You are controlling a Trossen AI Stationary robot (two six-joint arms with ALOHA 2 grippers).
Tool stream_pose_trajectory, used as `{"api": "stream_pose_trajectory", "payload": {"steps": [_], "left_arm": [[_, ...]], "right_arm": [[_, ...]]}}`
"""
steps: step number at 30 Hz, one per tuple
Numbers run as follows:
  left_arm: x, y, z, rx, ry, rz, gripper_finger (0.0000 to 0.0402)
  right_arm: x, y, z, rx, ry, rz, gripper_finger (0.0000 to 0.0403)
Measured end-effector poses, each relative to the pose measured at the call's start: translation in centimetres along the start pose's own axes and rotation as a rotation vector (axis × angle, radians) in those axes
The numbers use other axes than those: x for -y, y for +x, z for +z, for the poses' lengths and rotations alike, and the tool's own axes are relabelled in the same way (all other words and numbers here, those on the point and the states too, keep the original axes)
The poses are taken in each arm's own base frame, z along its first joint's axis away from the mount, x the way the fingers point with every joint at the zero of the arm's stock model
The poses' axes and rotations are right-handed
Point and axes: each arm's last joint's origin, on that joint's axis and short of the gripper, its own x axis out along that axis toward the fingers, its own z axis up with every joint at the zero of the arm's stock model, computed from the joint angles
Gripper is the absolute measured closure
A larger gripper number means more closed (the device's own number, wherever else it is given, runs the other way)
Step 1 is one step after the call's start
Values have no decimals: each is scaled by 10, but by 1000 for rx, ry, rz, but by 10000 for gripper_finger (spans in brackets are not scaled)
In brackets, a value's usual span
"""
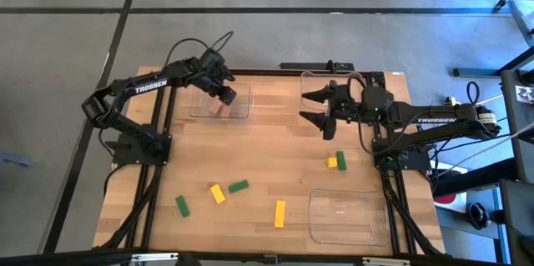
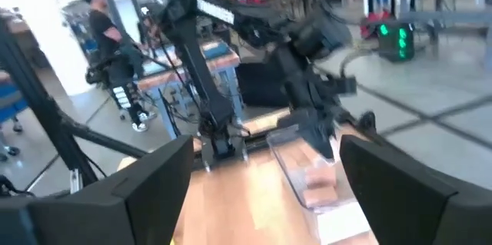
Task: Sort & place blocks by color
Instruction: Put the brown block into the top left transparent bin
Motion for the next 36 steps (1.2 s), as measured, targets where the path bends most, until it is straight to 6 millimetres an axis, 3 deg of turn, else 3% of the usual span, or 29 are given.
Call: {"api": "stream_pose_trajectory", "payload": {"steps": [13,36], "left_arm": [[-3,-1,2,23,-72,38,280],[-7,-1,2,23,-156,62,280]], "right_arm": [[5,0,-6,-44,194,-86,73],[11,0,-7,-62,231,-123,73]]}}
